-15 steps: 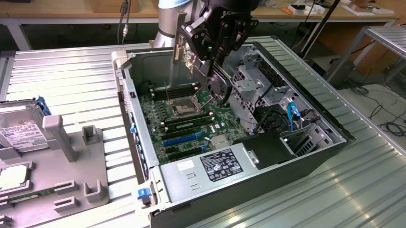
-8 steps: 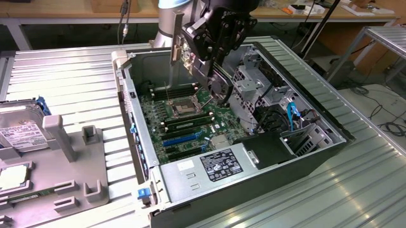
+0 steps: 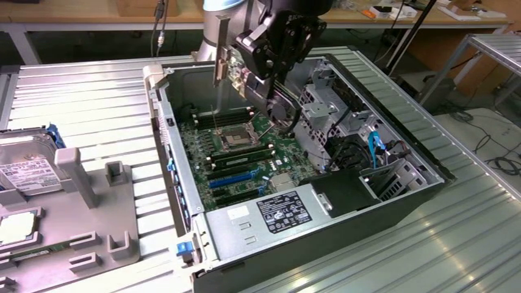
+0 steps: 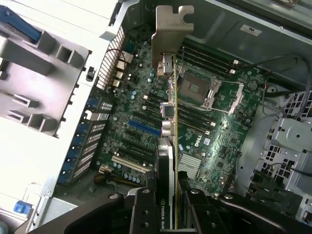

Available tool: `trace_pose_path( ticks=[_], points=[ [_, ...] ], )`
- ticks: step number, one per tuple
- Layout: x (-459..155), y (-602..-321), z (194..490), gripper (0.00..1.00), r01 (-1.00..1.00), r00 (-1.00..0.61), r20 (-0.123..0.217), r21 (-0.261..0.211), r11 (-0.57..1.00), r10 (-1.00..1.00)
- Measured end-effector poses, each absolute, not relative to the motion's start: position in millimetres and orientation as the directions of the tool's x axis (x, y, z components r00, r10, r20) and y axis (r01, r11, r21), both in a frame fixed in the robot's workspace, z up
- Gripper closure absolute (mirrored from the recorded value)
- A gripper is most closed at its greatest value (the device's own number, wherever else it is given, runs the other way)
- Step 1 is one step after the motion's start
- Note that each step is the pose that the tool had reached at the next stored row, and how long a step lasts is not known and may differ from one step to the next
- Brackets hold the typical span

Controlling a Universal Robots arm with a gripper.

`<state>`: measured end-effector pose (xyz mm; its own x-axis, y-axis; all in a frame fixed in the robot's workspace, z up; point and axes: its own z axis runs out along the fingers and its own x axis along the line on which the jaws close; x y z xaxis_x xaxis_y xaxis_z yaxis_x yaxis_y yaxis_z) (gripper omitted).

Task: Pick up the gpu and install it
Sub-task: 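Insert the gpu into the slot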

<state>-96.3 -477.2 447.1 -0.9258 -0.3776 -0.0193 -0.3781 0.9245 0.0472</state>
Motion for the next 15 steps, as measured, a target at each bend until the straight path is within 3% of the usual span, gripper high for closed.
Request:
trace_pose_path(
  ticks=[15],
  points=[
    [-96.3, -477.2, 447.1, 0.73, -0.538, -0.843, -0.019, 0.047, 0.842, -0.537]
  ],
)
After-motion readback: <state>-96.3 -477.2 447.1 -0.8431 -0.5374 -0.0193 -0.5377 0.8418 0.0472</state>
